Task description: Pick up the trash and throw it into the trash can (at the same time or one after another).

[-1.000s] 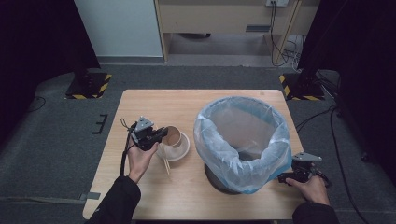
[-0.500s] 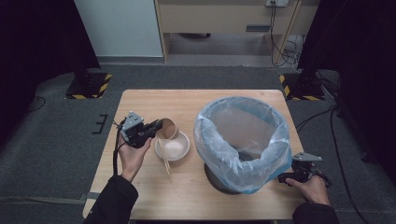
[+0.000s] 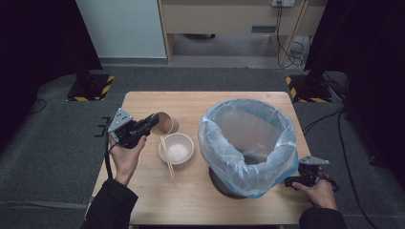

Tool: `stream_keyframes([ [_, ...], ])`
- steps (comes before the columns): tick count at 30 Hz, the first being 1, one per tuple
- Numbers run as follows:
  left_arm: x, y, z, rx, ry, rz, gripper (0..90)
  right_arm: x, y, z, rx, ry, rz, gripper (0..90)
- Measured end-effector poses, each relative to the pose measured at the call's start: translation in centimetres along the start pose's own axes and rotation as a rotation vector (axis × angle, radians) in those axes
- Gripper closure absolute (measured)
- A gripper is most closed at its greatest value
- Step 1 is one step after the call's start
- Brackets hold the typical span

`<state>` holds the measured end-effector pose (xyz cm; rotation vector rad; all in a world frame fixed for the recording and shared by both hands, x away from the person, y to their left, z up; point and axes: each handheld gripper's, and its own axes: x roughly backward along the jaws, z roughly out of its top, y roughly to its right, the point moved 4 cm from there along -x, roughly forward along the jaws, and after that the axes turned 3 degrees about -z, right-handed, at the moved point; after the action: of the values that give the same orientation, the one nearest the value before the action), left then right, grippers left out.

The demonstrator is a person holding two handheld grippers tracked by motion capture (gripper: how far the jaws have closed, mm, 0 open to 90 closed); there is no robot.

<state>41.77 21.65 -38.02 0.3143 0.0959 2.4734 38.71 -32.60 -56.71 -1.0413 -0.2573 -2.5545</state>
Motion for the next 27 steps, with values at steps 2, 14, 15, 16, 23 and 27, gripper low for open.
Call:
stream_keyframes([
  [2, 0.4, 0.1, 0.5, 0.001, 0.022, -0.004, 82.7, 0.0, 0.0, 0.0, -0.001, 0.0, 0.0, 1.2],
  [14, 2.9, 1.5, 3.7, -0.017, 0.15, -0.04, 82.7, 0.0, 0.0, 0.0, -0.002, 0.0, 0.0, 1.2],
  [15, 3.1, 1.7, 3.9, -0.02, 0.158, -0.044, 82.7, 0.0, 0.0, 0.0, -0.001, -0.001, 0.0, 1.2],
  [16, 3.2, 1.9, 4.1, -0.02, 0.167, -0.048, 82.7, 0.0, 0.0, 0.0, 0.0, 0.0, 0.0, 1.2],
  [23, 4.2, 3.0, 5.3, -0.033, 0.218, -0.075, 82.7, 0.0, 0.0, 0.0, -0.001, 0.0, 0.0, 1.2],
  [27, 4.8, 3.8, 6.0, -0.046, 0.248, -0.094, 82.7, 0.0, 0.0, 0.0, -0.001, 0.0, 0.0, 1.2],
])
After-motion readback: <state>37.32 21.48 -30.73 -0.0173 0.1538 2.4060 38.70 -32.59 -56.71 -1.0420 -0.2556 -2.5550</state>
